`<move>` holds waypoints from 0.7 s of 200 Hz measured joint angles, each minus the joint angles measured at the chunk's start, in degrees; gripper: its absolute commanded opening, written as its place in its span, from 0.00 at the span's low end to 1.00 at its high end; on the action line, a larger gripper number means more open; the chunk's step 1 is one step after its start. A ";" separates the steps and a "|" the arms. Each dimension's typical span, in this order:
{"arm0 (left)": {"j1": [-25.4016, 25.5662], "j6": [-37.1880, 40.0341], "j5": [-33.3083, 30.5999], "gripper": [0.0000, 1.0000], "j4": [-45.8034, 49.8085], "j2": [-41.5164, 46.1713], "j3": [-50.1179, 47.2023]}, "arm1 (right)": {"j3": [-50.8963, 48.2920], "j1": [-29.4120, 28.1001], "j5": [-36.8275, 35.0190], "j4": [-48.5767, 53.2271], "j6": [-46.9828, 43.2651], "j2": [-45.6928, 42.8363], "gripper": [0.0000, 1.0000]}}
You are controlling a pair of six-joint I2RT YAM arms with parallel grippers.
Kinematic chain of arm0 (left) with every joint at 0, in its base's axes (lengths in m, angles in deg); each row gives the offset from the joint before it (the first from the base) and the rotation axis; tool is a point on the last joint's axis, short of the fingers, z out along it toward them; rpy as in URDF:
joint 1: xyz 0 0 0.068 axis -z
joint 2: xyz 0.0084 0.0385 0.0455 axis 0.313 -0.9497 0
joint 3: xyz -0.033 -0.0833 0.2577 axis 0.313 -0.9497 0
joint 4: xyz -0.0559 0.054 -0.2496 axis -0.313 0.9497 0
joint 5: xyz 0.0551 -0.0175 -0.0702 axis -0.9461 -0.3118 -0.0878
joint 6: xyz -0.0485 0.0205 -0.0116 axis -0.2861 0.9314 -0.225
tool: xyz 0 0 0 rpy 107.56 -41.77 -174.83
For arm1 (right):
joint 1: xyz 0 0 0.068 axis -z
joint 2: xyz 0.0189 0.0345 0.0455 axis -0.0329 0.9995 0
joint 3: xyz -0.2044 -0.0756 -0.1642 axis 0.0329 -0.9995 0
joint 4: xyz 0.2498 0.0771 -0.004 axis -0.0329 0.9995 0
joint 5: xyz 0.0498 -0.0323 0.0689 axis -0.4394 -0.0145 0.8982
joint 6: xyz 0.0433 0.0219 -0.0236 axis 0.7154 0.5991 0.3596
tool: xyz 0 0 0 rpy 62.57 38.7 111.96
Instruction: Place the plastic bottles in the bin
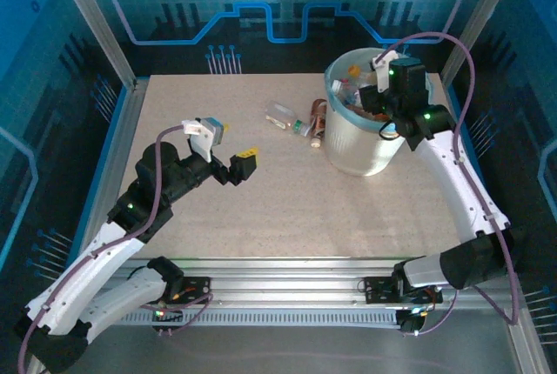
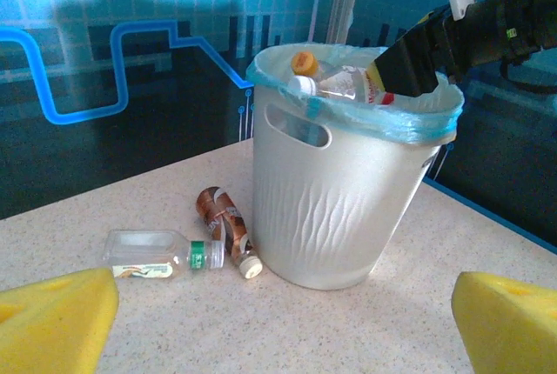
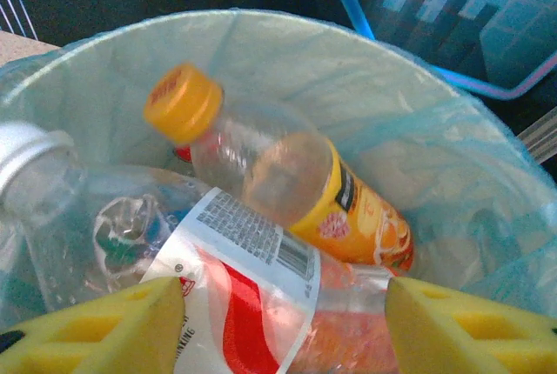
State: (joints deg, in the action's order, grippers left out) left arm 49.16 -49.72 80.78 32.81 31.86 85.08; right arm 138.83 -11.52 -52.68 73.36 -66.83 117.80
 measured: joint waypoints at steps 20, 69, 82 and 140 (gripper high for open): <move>0.00 0.00 -0.55 0.99 0.35 -0.02 -0.11 | 0.00 0.92 0.50 1.25 1.38 0.37 0.65; 0.00 0.00 -1.73 0.99 0.66 -1.40 -0.11 | 0.39 2.01 0.72 3.61 3.23 2.51 0.68; 0.00 0.00 -1.97 0.99 1.05 -1.99 -0.11 | 1.07 2.16 1.53 4.22 3.87 2.49 0.68; 0.00 -0.04 -5.09 0.99 3.06 -4.39 0.37 | 3.96 2.23 7.48 7.82 8.02 1.55 0.83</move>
State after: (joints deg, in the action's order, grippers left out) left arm 49.16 -49.76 75.69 35.87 27.47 85.46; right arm 142.78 -9.29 -45.20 81.19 -58.81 119.36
